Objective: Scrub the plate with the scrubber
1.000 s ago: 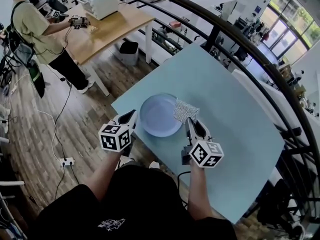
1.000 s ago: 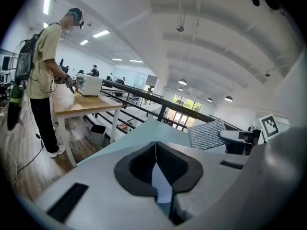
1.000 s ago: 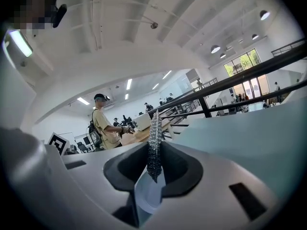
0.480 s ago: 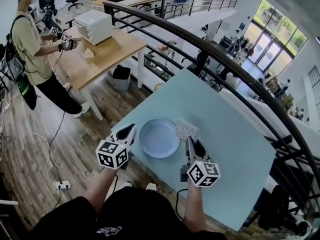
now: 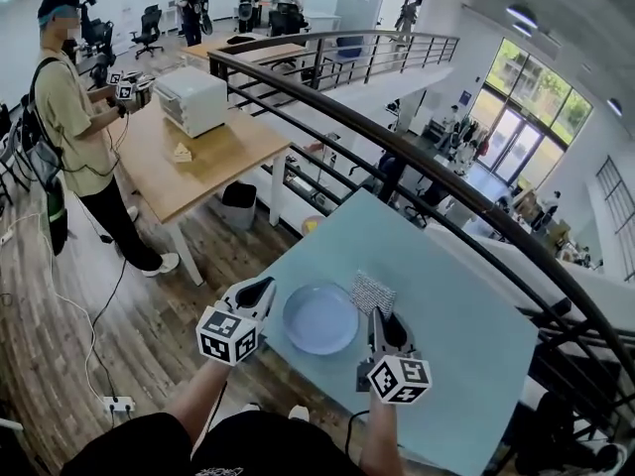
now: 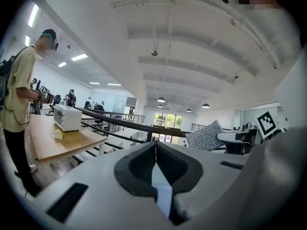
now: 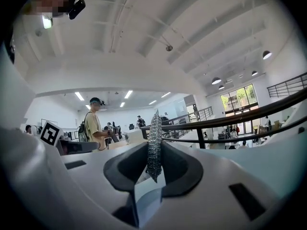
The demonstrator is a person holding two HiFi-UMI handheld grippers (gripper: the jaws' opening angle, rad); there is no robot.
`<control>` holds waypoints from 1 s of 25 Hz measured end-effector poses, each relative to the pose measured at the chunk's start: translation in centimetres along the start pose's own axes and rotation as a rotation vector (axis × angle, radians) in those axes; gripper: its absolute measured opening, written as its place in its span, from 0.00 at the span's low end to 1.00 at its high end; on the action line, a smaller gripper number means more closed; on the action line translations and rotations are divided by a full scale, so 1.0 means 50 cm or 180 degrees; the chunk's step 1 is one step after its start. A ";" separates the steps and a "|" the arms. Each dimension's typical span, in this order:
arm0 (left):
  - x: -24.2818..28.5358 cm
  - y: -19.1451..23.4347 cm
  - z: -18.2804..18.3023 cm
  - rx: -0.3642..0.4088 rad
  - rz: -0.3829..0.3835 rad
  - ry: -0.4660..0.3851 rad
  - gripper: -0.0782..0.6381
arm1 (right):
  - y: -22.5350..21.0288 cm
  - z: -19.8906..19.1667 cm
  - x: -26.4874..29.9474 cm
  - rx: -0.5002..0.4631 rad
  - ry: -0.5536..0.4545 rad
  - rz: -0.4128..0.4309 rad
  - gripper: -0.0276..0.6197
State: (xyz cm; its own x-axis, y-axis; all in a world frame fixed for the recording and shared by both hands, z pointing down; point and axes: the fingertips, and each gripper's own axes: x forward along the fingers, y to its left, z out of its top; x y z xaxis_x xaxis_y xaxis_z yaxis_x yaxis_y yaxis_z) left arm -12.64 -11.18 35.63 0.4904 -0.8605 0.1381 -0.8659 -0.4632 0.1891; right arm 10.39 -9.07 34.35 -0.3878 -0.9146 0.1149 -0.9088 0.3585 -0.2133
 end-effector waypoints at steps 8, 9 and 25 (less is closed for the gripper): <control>-0.009 -0.012 0.068 0.0275 -0.0116 -0.0200 0.12 | 0.033 0.063 -0.012 -0.0171 -0.0257 -0.0021 0.16; -0.006 -0.012 0.074 0.0295 -0.0125 -0.0217 0.12 | 0.034 0.068 -0.011 -0.0179 -0.0279 -0.0029 0.16; 0.032 -0.041 0.117 0.0386 -0.0228 -0.0360 0.12 | 0.002 0.113 -0.017 -0.0267 -0.0404 -0.0144 0.16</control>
State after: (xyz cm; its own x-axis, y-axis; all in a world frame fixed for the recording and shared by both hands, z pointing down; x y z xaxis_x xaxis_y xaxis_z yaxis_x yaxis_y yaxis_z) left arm -10.66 -12.83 29.78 0.5429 -0.8396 0.0168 -0.8380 -0.5404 0.0750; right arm 11.48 -9.32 28.76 -0.3284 -0.9445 -0.0020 -0.9367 0.3259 -0.1283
